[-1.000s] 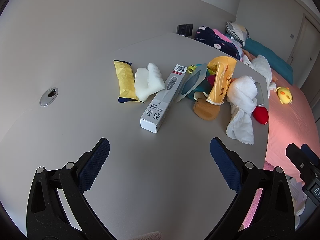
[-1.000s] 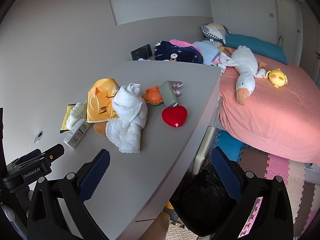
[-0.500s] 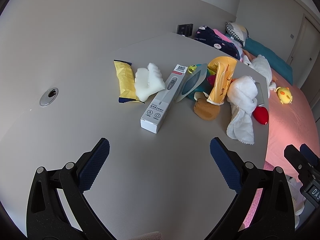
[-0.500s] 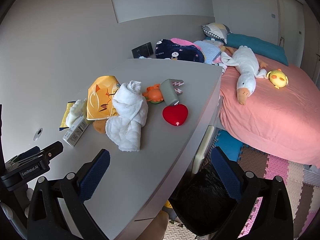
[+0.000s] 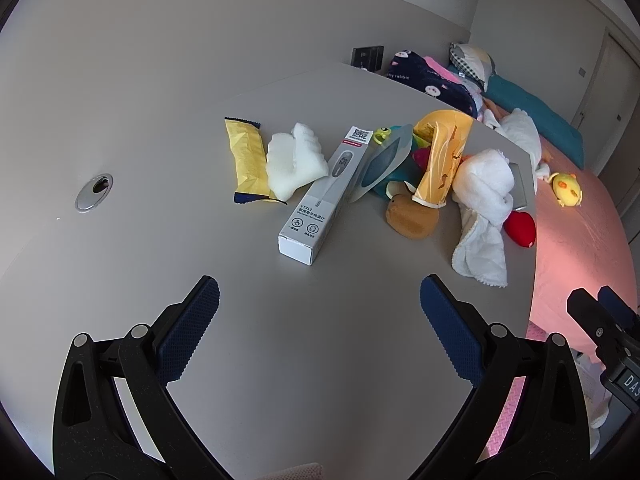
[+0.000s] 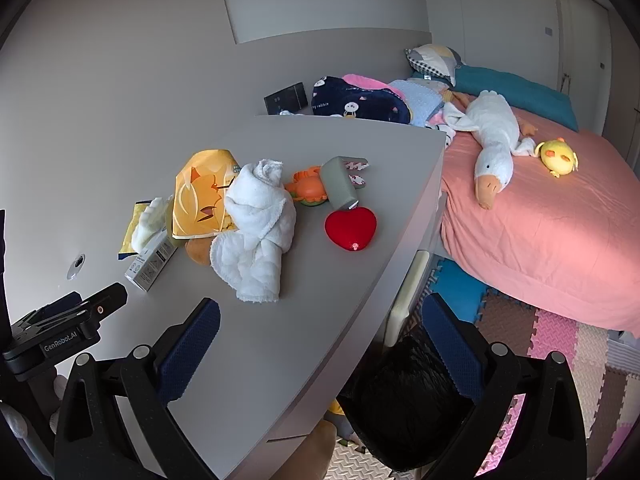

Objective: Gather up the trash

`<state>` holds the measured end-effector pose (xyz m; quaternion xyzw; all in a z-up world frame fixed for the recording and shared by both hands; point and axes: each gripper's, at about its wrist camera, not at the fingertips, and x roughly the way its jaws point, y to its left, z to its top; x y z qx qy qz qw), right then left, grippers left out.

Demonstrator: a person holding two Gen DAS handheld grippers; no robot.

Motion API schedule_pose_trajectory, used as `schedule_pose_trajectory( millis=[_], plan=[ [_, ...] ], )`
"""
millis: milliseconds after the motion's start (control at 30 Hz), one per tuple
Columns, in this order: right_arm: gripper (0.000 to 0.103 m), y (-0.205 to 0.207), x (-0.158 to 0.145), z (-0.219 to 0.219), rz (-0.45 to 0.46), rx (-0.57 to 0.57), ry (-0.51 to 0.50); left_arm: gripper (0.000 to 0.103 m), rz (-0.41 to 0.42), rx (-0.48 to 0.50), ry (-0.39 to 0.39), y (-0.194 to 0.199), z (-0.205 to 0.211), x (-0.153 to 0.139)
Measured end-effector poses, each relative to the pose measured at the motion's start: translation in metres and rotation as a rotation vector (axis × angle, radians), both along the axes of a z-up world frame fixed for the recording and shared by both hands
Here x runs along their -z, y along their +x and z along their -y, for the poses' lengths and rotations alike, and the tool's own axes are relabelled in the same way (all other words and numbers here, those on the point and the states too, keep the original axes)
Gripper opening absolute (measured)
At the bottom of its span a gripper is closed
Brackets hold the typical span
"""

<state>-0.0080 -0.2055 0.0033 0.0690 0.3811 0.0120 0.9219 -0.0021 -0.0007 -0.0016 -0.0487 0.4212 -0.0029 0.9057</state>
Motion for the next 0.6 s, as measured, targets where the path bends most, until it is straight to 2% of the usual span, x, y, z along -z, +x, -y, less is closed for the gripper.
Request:
schedule_pose_trajectory(
  millis=[100, 467, 600],
  plan=[
    [0.100, 0.002, 0.003, 0.000, -0.007, -0.014, 0.012, 0.097, 0.003, 0.011, -0.024, 0.000, -0.002, 0.001],
    [0.100, 0.021, 0.009, -0.013, -0.031, -0.091, 0.060, 0.097, -0.003, -0.020, 0.001, 0.012, -0.018, 0.008],
    [0.100, 0.031, 0.011, -0.017, -0.037, -0.099, 0.076, 0.097, -0.020, -0.032, -0.013, 0.020, -0.024, 0.013]
  ],
)
